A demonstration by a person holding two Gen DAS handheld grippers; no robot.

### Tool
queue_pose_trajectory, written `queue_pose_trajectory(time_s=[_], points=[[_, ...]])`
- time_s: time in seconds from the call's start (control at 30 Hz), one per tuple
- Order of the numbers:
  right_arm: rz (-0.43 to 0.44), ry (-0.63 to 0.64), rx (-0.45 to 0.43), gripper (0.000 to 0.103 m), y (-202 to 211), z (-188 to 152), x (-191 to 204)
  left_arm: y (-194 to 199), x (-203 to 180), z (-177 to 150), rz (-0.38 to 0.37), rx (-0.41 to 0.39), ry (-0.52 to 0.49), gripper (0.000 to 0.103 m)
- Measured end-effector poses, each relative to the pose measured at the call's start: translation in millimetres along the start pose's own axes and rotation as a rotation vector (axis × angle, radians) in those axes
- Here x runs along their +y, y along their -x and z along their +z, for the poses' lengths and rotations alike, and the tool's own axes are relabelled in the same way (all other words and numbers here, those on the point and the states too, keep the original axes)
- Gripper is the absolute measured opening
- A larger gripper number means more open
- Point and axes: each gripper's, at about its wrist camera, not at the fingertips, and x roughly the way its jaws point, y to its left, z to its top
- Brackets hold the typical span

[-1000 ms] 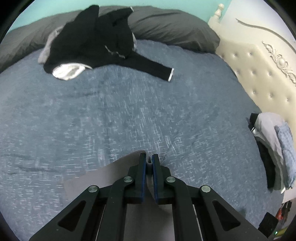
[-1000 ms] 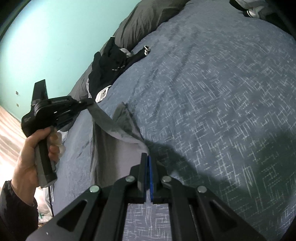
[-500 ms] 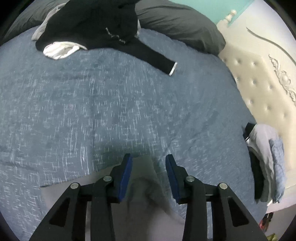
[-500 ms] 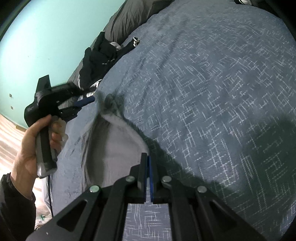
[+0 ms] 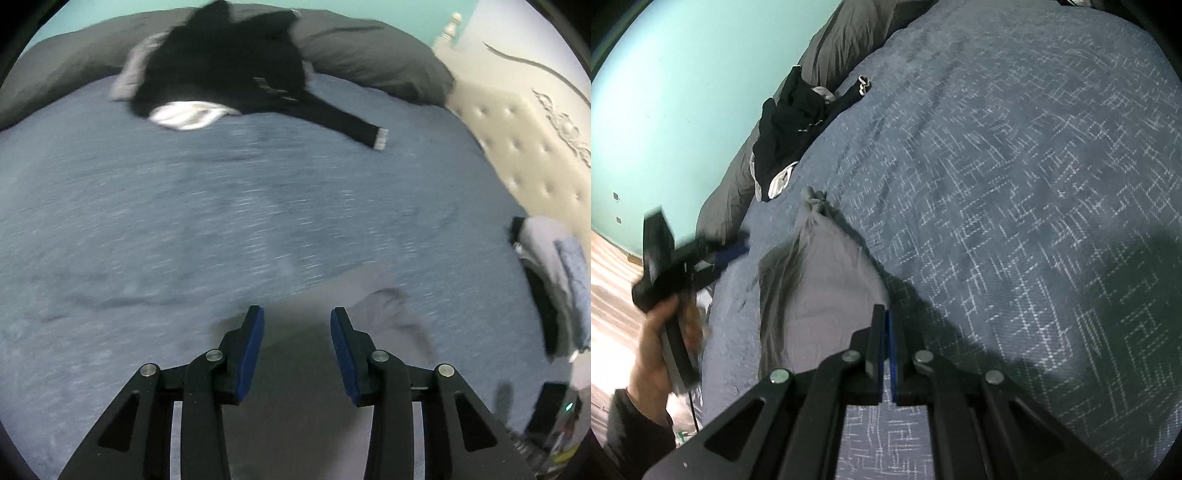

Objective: Fold clothes
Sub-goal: 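Regrasp the folded briefs with the left gripper, fold them over, and open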

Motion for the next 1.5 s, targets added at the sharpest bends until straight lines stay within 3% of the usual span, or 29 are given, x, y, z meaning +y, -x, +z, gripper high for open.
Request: queue_pose_trajectory(time_s=[0.2,0.37,0.47,0.7,1.0,1.03,1.1,1.17,1.5], points=[[0.008,-0.025,0.006,0.002,-4,0,-4,-8,43,-21,-0.019,0.034,0.088,0.041],[0.021,-0.054,0.016,0.002,-8,2,-10,-21,44,-23,-0.095,0.039,0.111,0.04],[0.027,-0.07,0.026,0.002,-7,0,-14,-26,42,-20,-0.093,0.042,0.107,0.01],[0.031,-0.066,0.029,0.002,-5,-2,-13,-22,56,-8,-0.08,0.024,0.145,0.001],[0.023,-0.063,0.017,0.002,-6,0,-15,-26,61,-6,-0.093,0.045,0.164,0.004],[0.022,-0.063,0.016,0.002,-6,0,-15,-23,63,-9,-0.094,0.042,0.167,0.007],[0.02,-0.062,0.014,0.002,-7,0,-15,-14,68,-19,-0.096,0.037,0.183,0.031],[0.019,-0.063,0.012,0.002,-7,1,-16,-3,69,-32,-0.107,0.033,0.196,0.039],[0.028,-0.06,0.007,0.002,-3,3,-12,30,28,-121,-0.171,0.156,0.133,0.039]])
